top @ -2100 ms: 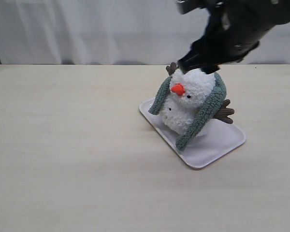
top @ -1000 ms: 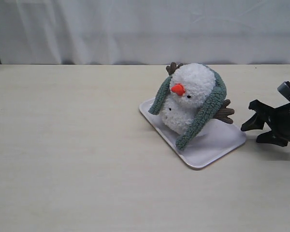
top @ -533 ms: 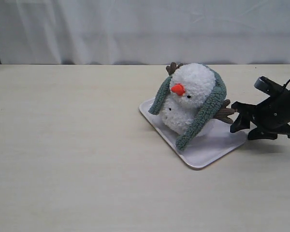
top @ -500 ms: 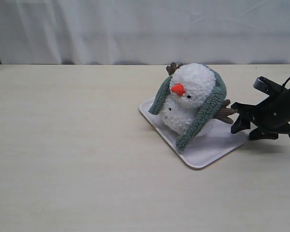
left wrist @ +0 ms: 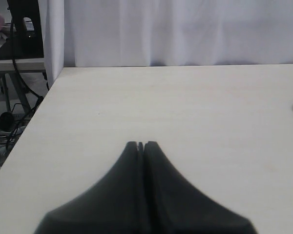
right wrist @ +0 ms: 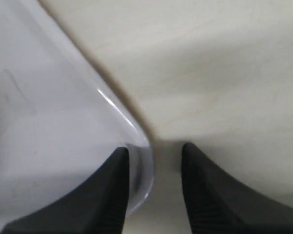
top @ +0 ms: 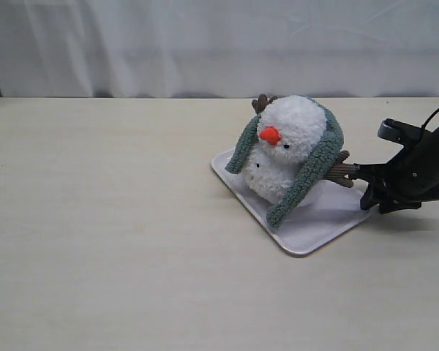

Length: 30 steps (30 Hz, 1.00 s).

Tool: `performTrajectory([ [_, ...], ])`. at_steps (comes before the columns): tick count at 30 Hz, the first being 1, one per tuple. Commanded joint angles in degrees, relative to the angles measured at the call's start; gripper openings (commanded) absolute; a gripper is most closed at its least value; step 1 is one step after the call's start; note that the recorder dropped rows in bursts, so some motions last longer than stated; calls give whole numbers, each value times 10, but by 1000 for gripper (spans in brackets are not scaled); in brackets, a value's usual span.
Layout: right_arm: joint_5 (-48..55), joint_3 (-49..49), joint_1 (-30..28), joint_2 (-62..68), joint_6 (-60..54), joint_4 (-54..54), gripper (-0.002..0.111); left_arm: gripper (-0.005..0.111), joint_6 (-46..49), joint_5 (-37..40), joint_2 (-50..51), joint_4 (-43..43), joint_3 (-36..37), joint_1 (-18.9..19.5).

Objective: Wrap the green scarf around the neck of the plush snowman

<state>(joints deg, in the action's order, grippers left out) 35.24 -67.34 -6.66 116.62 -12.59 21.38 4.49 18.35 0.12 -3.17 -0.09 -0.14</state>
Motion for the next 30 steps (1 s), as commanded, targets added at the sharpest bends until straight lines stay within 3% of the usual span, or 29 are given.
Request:
performTrajectory([
  [1, -5, 4, 8, 8, -7, -7, 42, 0, -3, -7, -1, 1, 1, -3],
  [5, -5, 4, 8, 8, -32, -9, 37, 0, -3, -7, -1, 1, 1, -3],
  [16, 3, 4, 8, 8, -146, 4, 4, 0, -3, -7, -1, 1, 1, -3],
  [30, -23, -23, 8, 8, -288, 4, 4, 0, -3, -7, -1, 1, 1, -3],
])
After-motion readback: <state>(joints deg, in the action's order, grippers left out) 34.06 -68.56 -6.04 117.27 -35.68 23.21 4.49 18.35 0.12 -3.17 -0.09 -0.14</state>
